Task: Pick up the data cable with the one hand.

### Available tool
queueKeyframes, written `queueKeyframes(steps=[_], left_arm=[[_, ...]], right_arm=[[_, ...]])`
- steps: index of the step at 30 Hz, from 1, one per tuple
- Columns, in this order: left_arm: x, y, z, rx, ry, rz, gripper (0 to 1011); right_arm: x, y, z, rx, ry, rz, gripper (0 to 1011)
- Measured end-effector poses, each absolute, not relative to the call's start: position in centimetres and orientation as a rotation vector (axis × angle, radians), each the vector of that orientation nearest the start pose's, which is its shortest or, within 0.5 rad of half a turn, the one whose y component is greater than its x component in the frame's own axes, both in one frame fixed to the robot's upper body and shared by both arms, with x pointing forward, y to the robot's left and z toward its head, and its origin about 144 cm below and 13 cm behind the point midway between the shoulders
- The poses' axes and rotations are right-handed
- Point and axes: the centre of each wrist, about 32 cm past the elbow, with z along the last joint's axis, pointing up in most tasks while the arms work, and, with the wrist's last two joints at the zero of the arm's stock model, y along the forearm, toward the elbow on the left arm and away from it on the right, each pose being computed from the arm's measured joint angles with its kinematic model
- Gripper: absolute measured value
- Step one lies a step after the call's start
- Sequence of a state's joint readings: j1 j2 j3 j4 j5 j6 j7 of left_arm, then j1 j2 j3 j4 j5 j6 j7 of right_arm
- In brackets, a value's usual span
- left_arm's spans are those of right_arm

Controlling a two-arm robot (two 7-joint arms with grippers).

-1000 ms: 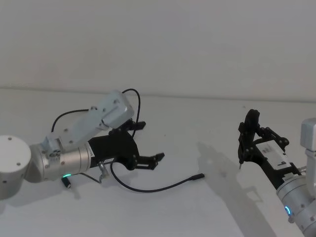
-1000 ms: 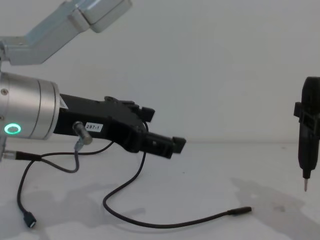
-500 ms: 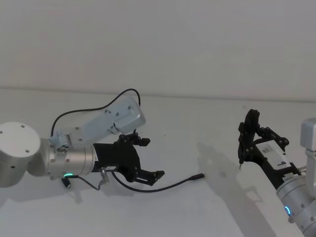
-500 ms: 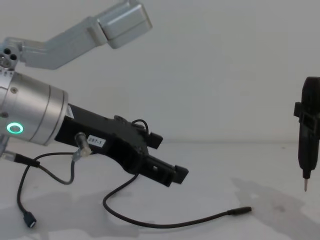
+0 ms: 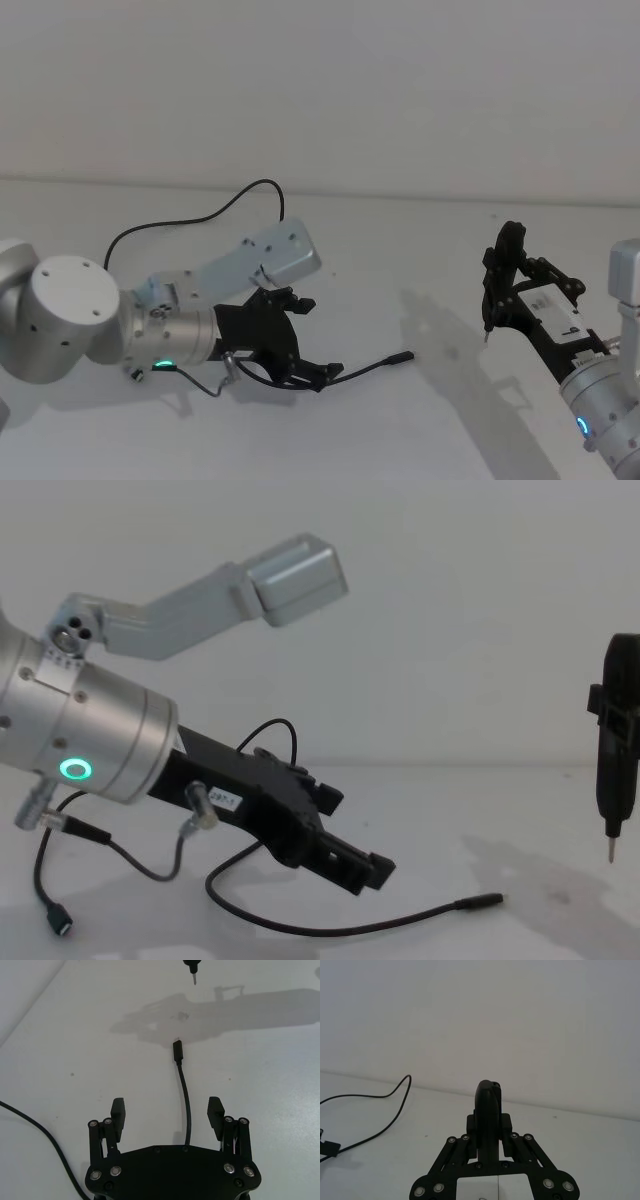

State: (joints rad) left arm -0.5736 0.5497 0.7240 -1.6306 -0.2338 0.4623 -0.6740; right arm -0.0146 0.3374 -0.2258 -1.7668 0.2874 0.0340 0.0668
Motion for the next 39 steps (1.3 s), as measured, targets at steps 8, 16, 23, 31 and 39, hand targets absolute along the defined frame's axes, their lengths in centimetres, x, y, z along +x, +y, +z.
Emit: queueKeyframes(steps=[8,16,23,31,39], left_arm=[[53.3,18.0,126.9,0.601,-0.139,0.411,1000],[53.5,17.1,126.4,0.621,-0.134,0.415,1000],[53.7,16.6,126.0,0.634,-0.131,0.422,1000],[53.7,16.2,125.4,0.649,-0.127,0.433,1000],[53.9,15.8,124.9,0.661,-0.124,0.442,1000]], right_arm=[[44.3,-23.7,118.9,0.026,-0.075,-1.229,268],[44.3,-23.7,118.9,0.026,-0.075,-1.229,268],[44.3,-23.7,118.9,0.026,-0.075,-1.229,268],[44.3,-23.7,118.9,0.026,-0.075,-1.229,268],[44.3,-23.7,118.9,0.026,-0.075,-1.229,268]])
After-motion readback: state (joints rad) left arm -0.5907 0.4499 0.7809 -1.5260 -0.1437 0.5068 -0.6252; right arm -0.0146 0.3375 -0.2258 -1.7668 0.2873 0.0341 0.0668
